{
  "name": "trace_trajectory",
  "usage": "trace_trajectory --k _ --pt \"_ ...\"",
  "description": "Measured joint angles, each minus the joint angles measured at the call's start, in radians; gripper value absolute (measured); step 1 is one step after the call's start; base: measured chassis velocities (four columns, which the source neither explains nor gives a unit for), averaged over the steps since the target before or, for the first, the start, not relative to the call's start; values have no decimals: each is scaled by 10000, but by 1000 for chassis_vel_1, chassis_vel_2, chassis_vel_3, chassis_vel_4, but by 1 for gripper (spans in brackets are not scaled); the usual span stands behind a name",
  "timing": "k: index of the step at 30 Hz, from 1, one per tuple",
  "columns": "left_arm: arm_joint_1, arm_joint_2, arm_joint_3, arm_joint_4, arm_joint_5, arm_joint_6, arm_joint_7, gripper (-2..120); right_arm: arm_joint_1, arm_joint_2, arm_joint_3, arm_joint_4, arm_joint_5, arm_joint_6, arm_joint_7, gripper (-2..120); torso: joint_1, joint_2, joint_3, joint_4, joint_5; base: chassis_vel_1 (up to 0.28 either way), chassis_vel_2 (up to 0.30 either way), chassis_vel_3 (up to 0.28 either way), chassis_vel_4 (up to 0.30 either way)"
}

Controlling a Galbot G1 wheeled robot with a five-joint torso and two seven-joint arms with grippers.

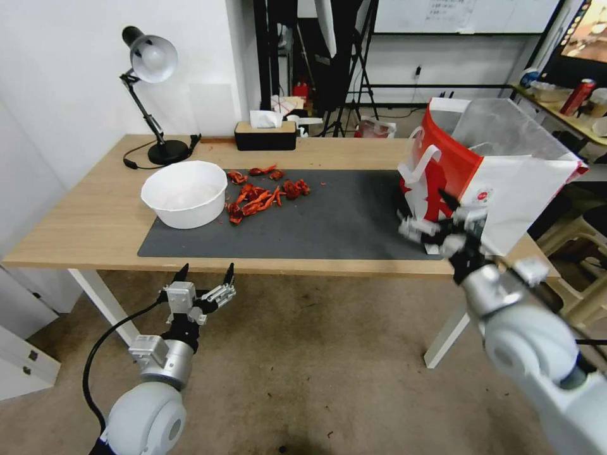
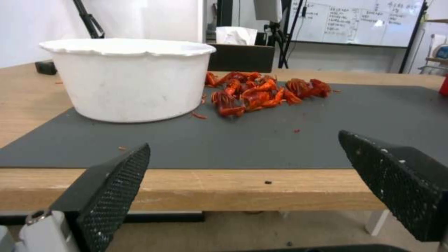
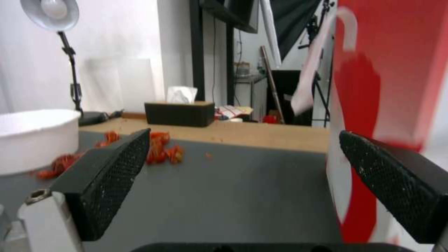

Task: Close the takeout container lid, then place the container into the takeout bag.

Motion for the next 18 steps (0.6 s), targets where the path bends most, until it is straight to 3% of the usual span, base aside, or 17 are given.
trace_trajectory --k 8,18 --pt "248 -180 57 134 177 -393 137 100 -1253 1099 -154 -312 -921 735 -104 100 0 0 0 0 0 0 0 0 0" --pt "313 -246 190 315 374 -753 363 100 -1794 1843 -425 -786 -1754 1306 35 100 0 0 0 1 0 0 0 0 0"
